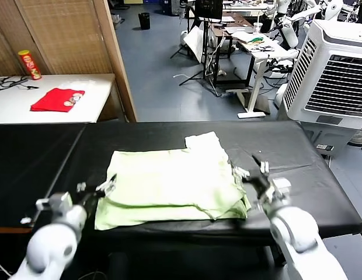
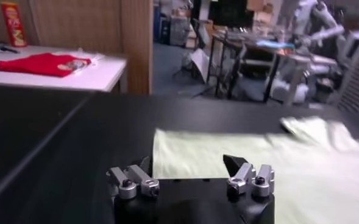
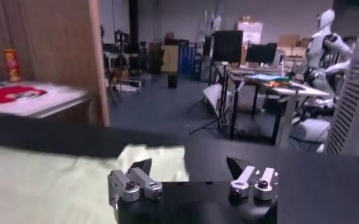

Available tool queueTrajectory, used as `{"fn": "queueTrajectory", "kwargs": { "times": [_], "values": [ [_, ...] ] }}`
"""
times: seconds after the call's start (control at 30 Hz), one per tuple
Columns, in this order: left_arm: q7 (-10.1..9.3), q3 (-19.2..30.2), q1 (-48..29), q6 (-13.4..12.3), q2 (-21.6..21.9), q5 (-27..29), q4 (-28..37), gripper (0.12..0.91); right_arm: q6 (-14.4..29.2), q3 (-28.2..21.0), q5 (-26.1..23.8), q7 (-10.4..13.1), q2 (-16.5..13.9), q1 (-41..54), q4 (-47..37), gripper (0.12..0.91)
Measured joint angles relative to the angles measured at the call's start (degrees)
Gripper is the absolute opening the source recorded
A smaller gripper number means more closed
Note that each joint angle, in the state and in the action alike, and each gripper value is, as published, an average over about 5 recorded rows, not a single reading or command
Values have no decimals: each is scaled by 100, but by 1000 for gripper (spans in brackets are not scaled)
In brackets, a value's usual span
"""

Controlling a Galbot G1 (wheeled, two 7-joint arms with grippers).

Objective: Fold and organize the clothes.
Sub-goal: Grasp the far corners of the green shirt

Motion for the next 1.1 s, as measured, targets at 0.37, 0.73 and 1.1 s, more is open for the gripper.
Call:
{"fn": "queueTrajectory", "kwargs": {
  "times": [0.37,0.73,1.1],
  "values": [
    [239,1039,-2035,304,-84,-162,2163,798,-801,-781,190,-7,330,1530,-1898,798],
    [269,1262,-2660,304,-237,-105,3156,798,-694,-955,187,-337,531,1928,-2786,798],
    [378,1265,-2646,298,-198,-57,3269,430,-533,-982,138,-484,689,2030,-3114,497]
  ]
}}
